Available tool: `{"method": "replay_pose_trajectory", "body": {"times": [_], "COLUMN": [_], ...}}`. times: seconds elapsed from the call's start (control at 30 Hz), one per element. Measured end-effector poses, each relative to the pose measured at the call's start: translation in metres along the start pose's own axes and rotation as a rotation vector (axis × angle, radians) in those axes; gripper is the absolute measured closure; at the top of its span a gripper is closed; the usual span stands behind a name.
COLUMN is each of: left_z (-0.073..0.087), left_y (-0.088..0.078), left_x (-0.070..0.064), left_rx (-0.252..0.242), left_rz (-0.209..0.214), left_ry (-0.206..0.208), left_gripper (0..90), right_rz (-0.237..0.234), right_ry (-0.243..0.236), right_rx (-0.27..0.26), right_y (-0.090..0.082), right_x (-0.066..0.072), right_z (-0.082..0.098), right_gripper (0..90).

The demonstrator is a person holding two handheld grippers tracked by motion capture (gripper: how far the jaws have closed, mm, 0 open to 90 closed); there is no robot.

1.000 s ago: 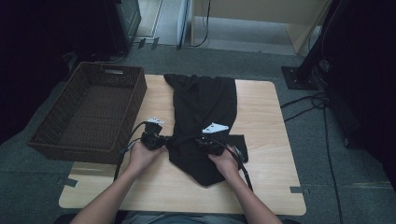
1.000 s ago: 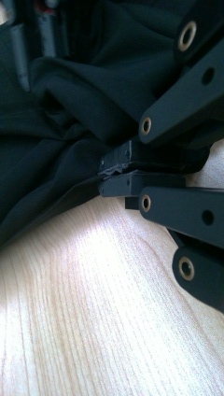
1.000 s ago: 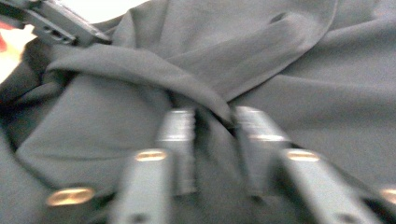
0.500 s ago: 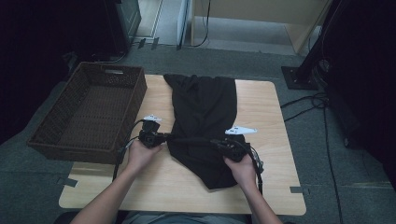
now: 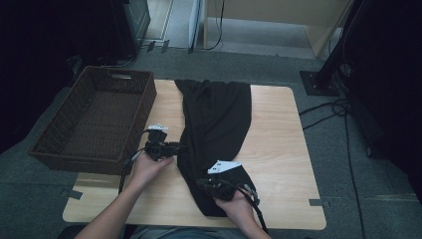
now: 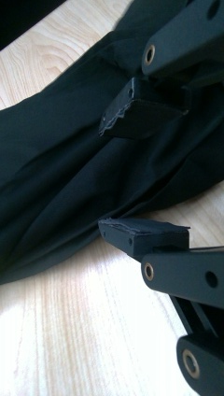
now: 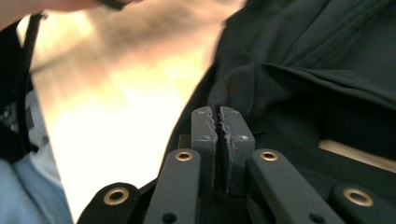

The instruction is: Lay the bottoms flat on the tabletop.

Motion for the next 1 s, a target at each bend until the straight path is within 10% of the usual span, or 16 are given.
{"method": "replay_pose_trajectory", "body": {"times": [0.17, 0.4, 0.63, 0.87, 1.0], "left_z": [-0.001, 0.001, 0.007, 0.012, 0.016], "left_y": [0.0, -0.001, 0.024, 0.02, 0.025], "left_x": [-0.011, -0.032, -0.034, -0.03, -0.021], "left_rx": [-0.008, 0.01, 0.076, 0.093, 0.102], "left_rz": [0.025, 0.054, 0.051, 0.029, -0.016], "left_ry": [0.022, 0.088, 0.11, 0.115, 0.108], "left_gripper": [48.8, 49.0, 47.9, 47.5, 47.7], "right_rz": [0.015, 0.113, 0.163, 0.147, 0.183], "right_ry": [-0.027, 0.06, 0.074, 0.032, 0.016], "right_rx": [-0.119, -0.239, -0.144, -0.09, -0.033], "right_y": [-0.015, -0.059, -0.024, -0.001, 0.01], "right_x": [-0.005, -0.054, -0.097, -0.093, -0.094], "right_z": [-0.012, -0.025, -0.031, -0.034, -0.031], "right_gripper": [60.6, 61.0, 53.9, 45.7, 69.9]}}
Point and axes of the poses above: each handheld gripper's, and its own axes: y roughly forward along the jaws, z roughly out of its underside, x roughly to its left, the point moved 6 cm from there along y, roughly forward along the jaws, and after that the axes turned 12 degrees about x, right-handed, at the moved point
